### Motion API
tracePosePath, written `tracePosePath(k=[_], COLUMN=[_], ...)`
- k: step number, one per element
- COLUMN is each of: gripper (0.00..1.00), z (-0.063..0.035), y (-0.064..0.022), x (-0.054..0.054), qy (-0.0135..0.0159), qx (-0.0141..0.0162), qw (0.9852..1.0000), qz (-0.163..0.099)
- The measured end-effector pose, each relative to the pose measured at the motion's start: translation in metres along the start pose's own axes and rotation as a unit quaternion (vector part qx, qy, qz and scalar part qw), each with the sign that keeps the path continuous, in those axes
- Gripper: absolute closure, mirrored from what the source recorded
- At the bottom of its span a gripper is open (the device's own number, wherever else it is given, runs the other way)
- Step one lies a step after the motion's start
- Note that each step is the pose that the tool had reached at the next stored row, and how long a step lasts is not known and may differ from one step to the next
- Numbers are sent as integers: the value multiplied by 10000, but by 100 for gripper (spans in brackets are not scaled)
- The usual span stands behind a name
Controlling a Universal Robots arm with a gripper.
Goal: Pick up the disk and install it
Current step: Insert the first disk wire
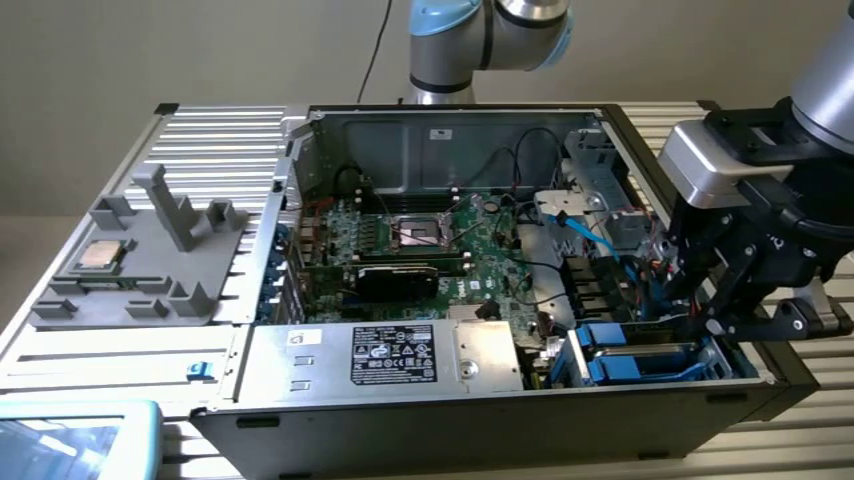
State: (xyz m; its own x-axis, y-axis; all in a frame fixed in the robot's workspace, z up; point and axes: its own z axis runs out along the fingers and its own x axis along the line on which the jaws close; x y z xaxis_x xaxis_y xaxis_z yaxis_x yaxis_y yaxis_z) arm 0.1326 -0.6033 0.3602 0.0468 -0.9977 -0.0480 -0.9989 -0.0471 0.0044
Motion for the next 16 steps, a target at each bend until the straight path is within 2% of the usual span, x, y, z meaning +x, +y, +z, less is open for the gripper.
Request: tracePosePath(k=[5, 7, 8, 10, 15, 16], gripper=[60, 60, 60, 60, 60, 60], z=[4, 20, 36, 60, 82, 84], y=[-100, -99, -98, -95, -58, -55], x=[9, 25, 32, 37, 39, 43], qy=[-11, -18, -31, -69, -215, -236], qx=[-90, -101, -101, -102, -98, -99], qw=[10000, 9999, 9999, 9998, 9993, 9992], qz=[-30, -61, -84, -137, -286, -320])
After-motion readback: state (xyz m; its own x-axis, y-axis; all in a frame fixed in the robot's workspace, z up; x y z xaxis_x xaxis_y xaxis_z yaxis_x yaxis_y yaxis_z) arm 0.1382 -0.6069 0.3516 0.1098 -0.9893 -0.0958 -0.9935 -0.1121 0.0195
